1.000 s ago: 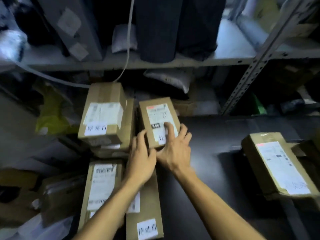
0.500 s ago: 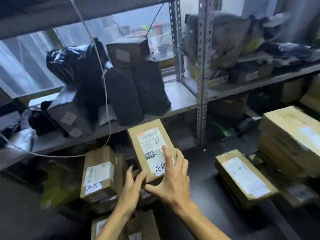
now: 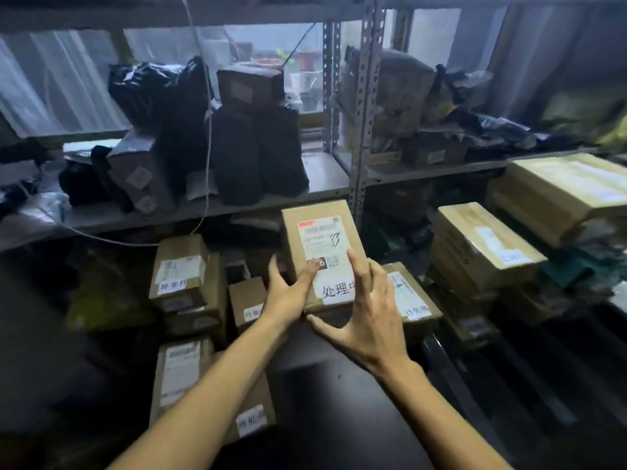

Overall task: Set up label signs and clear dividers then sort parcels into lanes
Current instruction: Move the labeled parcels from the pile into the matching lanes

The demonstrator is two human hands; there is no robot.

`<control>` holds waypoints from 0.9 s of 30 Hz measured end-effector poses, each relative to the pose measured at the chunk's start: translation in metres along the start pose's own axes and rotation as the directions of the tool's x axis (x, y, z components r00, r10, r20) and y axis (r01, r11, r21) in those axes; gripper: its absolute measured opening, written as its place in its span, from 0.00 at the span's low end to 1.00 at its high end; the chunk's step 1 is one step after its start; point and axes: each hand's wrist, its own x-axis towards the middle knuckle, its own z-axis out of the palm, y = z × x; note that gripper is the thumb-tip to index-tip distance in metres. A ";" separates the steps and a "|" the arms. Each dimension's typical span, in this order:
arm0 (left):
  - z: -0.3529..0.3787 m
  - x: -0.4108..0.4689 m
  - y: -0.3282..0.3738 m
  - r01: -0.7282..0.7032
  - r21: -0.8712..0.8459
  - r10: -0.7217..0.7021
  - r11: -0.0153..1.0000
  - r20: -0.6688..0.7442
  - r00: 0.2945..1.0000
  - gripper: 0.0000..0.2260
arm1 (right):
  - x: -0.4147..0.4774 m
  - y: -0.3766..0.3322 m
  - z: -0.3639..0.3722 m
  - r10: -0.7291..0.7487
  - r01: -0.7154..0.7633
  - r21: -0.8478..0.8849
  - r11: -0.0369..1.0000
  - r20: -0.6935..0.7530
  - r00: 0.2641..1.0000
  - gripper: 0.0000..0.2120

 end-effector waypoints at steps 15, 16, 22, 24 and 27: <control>0.143 -0.044 0.044 0.030 0.069 -0.040 0.997 0.151 0.988 0.37 | -0.010 0.115 -0.137 -0.001 0.011 0.173 0.985 -0.060 0.998 0.44; 0.158 -0.043 0.050 0.030 0.073 -0.041 0.997 0.159 0.986 0.36 | -0.004 0.128 -0.149 -0.001 0.012 0.182 0.983 -0.064 0.998 0.42; 0.243 -0.039 0.073 -0.002 0.049 -0.008 0.999 0.204 0.979 0.35 | 0.026 0.193 -0.202 -0.010 0.027 0.187 0.982 -0.088 0.996 0.39; 0.261 -0.038 0.076 -0.022 0.072 0.005 0.997 0.222 0.975 0.32 | 0.036 0.208 -0.213 -0.028 0.042 0.187 0.982 -0.078 0.997 0.39; 0.279 -0.031 0.078 -0.030 0.114 0.003 0.993 0.229 0.973 0.31 | 0.052 0.229 -0.219 -0.046 0.056 0.188 0.981 -0.054 0.997 0.39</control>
